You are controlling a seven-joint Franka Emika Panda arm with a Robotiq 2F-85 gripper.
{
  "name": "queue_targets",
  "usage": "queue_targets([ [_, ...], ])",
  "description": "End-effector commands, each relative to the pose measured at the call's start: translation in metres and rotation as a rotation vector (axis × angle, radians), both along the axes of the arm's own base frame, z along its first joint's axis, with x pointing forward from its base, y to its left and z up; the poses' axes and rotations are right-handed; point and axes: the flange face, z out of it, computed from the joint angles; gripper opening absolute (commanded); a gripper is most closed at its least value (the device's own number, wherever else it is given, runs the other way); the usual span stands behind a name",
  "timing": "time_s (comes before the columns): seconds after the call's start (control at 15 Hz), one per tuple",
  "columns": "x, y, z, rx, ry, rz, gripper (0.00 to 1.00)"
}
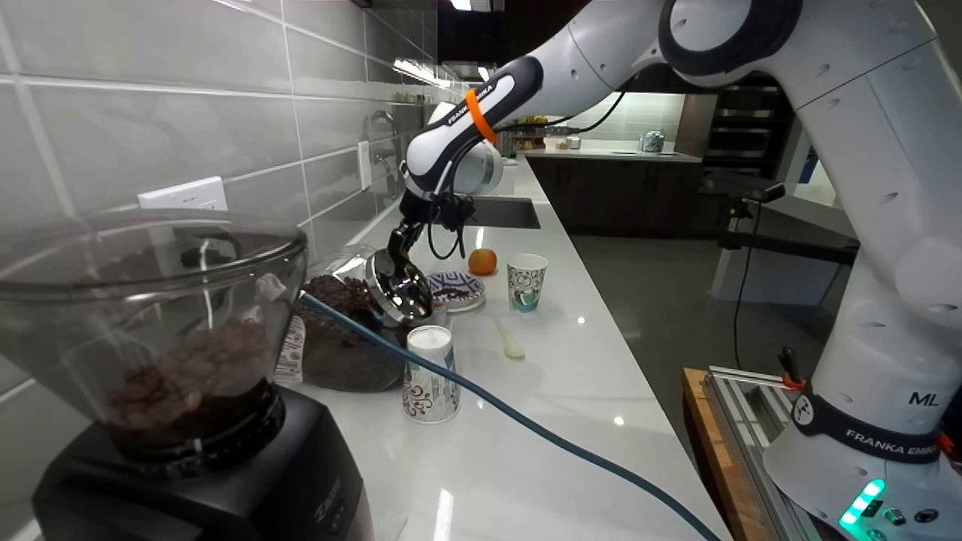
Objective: Put the orange in the bowl
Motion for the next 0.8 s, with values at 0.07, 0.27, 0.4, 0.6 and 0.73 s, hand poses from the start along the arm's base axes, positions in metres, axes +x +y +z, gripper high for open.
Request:
queue_targets([
  [0.07,0.023,-0.019,-0.013,0.001,-0.006,0.010,0.30],
  [0.27,0.031,-0.021,-0.019,0.008,-0.007,0.012,0.40],
  [0.4,0.032,-0.019,-0.019,0.013,0.009,0.002,0.79],
  [0.6,0.027,-0.010,-0.007,0.009,0.045,-0.018,0.95],
  [0.73,0.020,-0.004,0.004,-0.003,0.074,-0.058,1.00],
])
